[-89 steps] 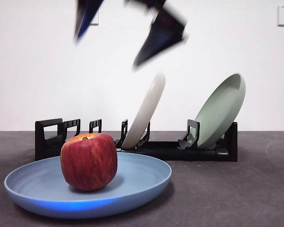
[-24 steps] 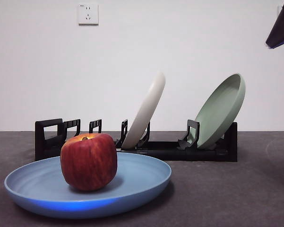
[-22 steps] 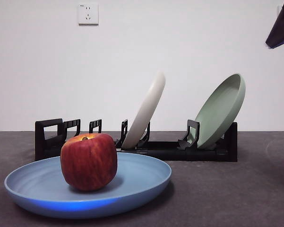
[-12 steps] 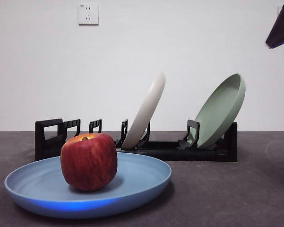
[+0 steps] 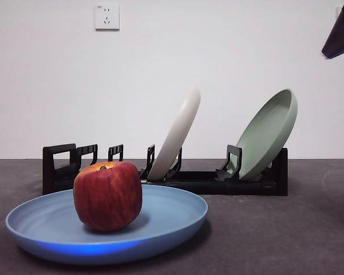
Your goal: Take the blue plate from the plate rack,put the plate on the table,take the apple from the table,put the apple in the plate
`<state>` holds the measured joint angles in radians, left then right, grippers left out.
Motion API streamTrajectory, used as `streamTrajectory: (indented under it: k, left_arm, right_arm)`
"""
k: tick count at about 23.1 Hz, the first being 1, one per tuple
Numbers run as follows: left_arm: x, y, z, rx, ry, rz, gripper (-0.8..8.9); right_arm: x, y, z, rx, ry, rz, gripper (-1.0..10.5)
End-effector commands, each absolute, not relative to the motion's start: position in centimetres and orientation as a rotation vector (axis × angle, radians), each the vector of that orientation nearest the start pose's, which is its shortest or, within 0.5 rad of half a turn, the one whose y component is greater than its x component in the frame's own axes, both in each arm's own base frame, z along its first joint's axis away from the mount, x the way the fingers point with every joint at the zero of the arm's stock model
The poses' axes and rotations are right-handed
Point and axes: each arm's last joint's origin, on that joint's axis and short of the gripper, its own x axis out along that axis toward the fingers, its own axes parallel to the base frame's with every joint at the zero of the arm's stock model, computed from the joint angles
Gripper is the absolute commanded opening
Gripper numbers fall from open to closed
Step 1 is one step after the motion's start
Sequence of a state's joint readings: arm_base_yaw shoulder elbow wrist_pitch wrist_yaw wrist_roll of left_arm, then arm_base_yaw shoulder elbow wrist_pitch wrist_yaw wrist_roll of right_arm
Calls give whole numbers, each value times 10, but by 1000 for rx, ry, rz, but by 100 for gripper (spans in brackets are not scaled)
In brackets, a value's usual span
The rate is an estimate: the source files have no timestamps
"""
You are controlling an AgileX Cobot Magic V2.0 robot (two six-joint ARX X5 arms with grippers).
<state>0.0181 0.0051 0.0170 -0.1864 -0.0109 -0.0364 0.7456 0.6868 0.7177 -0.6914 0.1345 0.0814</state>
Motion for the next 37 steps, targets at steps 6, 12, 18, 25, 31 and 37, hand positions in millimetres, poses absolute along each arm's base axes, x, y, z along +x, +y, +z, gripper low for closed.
streamTrajectory:
  k: [6,12,18,25,31,37]
  left_arm:
    - [96,2,147,-27,185,27,-3]
    - [96,2,147,-27,184,27,-3]
    - [96,2,147,-28,185,22,-3]
    - [96,2,147,-28,184,22,-3]
    - [96,2,147,-28,184,22,-3]
    - [96,2,147,-28,184,22,-3]
  right_arm:
    - [102,88,278,-214,635,559,-1]
    - [102,67,287,-213,540,423,-1]
    - [119,22,312,-1,273,152,-1]
    - [109,12,262,19,122,130,-1]
    - [105,12,202,14,159,122,-1]
    - [102,11,162,51,137,125,-1]
